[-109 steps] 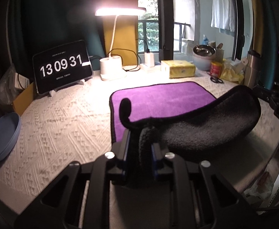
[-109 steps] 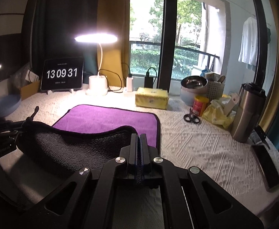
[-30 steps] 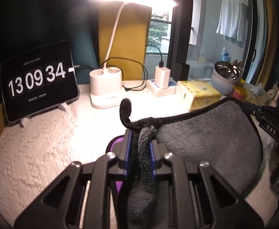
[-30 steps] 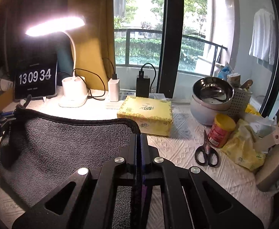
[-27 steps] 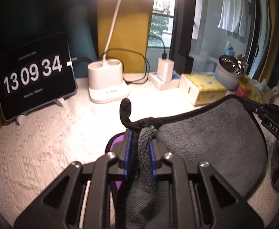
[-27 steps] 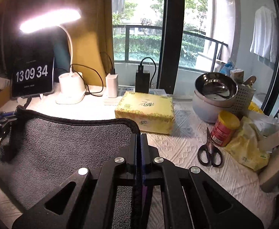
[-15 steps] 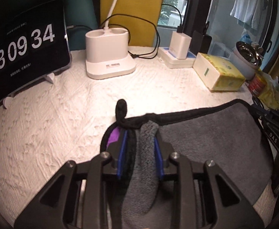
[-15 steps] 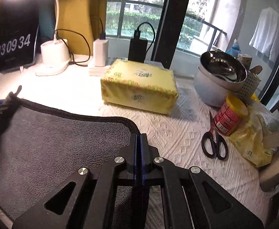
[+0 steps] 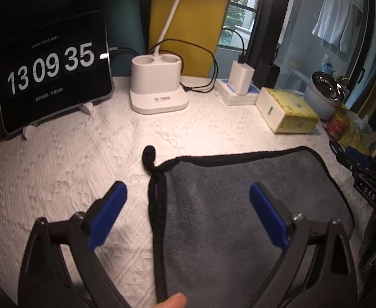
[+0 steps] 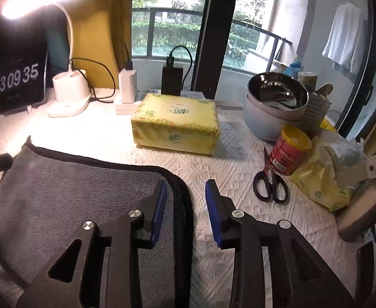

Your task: Fold towel

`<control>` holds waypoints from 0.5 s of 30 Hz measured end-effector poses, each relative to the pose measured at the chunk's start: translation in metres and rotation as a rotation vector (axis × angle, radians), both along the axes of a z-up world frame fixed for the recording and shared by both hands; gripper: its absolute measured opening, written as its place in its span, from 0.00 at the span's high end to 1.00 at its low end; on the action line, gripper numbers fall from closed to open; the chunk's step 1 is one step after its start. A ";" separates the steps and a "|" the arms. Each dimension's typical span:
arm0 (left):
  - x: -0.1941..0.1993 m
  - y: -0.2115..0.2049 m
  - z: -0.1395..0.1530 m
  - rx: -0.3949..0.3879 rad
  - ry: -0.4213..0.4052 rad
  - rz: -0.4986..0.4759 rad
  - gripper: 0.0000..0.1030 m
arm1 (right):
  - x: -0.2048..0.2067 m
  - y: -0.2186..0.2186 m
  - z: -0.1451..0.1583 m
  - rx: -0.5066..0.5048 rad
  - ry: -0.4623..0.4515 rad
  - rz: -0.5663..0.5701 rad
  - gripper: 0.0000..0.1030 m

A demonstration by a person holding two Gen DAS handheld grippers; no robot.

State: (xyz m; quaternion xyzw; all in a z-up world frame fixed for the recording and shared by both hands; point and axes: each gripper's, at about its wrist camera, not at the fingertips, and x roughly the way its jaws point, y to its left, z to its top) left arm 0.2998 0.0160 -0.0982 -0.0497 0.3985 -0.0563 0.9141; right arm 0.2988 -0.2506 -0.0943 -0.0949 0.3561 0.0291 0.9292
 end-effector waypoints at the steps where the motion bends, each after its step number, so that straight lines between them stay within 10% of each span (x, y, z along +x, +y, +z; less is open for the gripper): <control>1: -0.005 0.000 0.004 -0.004 -0.010 0.001 0.06 | -0.005 0.001 0.004 0.005 -0.007 0.004 0.67; 15: -0.089 -0.007 0.051 0.007 -0.145 0.031 0.06 | -0.079 0.014 0.044 0.047 -0.073 0.064 0.67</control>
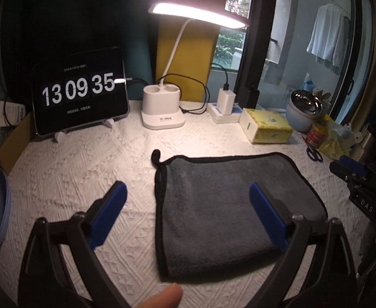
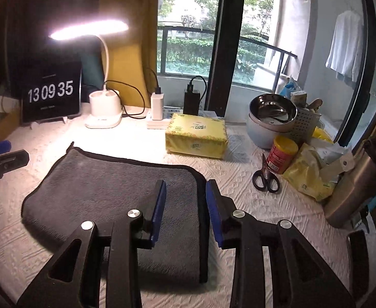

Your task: Fold towel

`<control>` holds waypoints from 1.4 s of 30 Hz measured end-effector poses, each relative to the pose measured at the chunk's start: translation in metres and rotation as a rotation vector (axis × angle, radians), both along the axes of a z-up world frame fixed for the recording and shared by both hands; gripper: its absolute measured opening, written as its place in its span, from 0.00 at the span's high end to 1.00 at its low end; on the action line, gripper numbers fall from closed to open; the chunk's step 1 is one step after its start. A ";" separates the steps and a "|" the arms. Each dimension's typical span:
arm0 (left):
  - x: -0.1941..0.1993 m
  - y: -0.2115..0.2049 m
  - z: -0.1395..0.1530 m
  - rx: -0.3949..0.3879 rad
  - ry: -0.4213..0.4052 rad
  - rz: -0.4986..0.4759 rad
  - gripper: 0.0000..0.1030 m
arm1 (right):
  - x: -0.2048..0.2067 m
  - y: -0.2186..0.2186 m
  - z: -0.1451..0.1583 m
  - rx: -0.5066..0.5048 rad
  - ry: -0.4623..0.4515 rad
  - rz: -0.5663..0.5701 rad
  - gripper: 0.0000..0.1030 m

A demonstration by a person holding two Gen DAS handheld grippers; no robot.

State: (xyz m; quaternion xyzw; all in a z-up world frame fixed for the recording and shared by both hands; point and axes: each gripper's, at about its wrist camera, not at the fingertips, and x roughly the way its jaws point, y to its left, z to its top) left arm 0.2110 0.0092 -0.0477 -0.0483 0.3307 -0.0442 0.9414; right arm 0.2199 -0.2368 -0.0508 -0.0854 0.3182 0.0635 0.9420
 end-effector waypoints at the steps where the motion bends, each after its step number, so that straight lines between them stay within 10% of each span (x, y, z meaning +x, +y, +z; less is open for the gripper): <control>1: -0.008 -0.002 0.003 0.002 -0.016 -0.004 0.06 | -0.007 0.001 0.003 0.001 -0.007 0.003 0.67; 26: -0.188 -0.031 0.006 0.030 -0.310 0.007 0.06 | -0.178 0.000 0.034 0.105 -0.213 0.027 0.66; 42: -0.213 -0.025 0.000 0.013 -0.323 -0.004 0.06 | -0.215 -0.002 0.019 0.095 -0.225 -0.011 0.55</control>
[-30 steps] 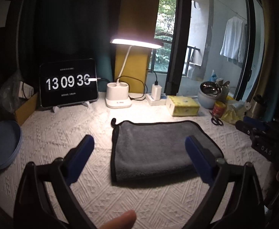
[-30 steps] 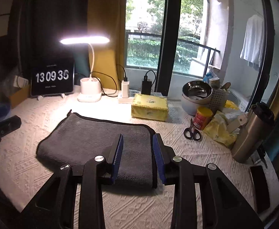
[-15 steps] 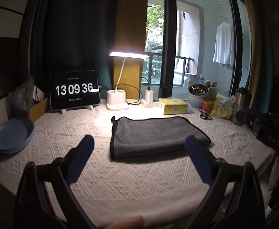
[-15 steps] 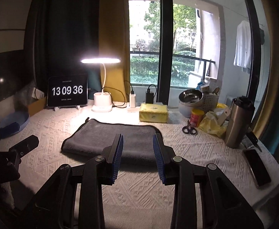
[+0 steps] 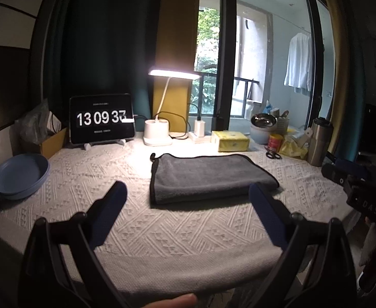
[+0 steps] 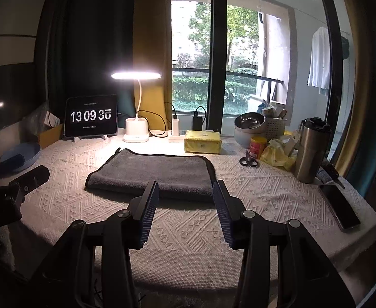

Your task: Fold towel

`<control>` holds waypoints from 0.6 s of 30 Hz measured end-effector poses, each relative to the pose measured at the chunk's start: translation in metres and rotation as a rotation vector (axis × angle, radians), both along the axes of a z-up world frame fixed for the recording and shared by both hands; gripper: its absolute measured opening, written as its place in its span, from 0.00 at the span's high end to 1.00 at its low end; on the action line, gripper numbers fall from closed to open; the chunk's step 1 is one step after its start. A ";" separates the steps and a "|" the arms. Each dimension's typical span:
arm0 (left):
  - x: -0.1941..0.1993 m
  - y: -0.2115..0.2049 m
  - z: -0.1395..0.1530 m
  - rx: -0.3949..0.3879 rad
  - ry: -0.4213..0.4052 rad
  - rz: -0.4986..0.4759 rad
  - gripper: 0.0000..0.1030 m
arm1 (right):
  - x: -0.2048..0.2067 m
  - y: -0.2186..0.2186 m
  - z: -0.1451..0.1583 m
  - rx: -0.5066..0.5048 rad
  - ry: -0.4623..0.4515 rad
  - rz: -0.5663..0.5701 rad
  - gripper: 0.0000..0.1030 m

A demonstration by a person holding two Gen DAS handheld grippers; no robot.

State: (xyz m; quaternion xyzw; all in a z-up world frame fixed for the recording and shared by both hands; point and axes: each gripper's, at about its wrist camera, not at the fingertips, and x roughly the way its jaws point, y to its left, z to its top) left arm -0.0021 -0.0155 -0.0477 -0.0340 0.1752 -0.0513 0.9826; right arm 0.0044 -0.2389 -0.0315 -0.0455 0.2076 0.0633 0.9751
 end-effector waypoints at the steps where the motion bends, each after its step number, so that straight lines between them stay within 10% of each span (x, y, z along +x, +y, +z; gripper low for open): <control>1: 0.000 0.000 0.000 -0.001 -0.001 -0.001 0.06 | 0.000 0.001 0.000 -0.002 -0.002 -0.002 0.55; 18: 0.000 0.007 -0.001 -0.009 0.004 0.004 0.06 | 0.001 0.007 0.000 -0.010 0.001 0.008 0.55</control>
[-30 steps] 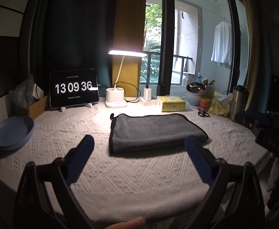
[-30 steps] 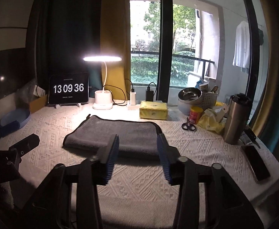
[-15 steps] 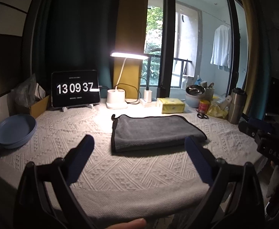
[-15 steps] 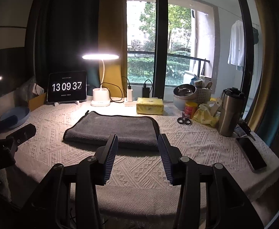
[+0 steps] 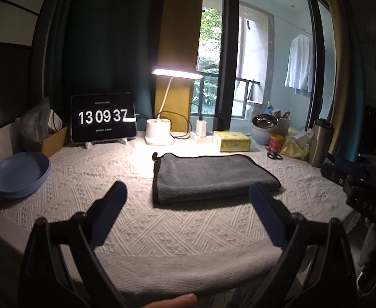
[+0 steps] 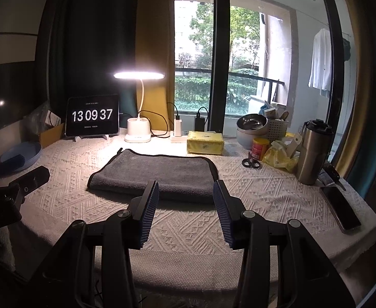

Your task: Fold towel

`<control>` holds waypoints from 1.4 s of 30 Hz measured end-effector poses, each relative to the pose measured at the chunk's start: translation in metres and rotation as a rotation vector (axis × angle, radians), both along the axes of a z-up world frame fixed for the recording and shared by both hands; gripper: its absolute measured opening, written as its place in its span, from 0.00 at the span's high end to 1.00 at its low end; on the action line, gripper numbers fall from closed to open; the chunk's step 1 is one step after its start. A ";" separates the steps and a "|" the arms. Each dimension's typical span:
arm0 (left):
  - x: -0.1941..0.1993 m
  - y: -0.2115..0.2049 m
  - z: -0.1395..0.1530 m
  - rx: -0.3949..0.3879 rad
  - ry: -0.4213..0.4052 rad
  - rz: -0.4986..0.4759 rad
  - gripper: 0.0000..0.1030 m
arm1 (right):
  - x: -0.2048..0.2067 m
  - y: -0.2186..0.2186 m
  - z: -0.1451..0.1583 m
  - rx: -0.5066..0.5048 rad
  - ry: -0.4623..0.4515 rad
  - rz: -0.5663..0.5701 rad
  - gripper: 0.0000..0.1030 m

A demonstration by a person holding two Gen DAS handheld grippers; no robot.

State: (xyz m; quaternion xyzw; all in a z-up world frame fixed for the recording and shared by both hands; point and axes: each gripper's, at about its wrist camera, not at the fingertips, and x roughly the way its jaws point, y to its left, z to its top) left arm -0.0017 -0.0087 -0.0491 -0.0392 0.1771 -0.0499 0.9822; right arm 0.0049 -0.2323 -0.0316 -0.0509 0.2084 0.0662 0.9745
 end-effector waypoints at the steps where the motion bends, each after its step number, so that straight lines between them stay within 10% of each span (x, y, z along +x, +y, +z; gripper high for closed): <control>1: 0.000 0.000 0.000 -0.001 0.002 0.000 0.06 | 0.000 0.000 0.000 -0.002 0.001 -0.001 0.55; 42: 0.005 0.001 -0.005 -0.003 0.023 0.001 0.06 | 0.005 0.000 -0.007 0.015 0.023 -0.002 0.55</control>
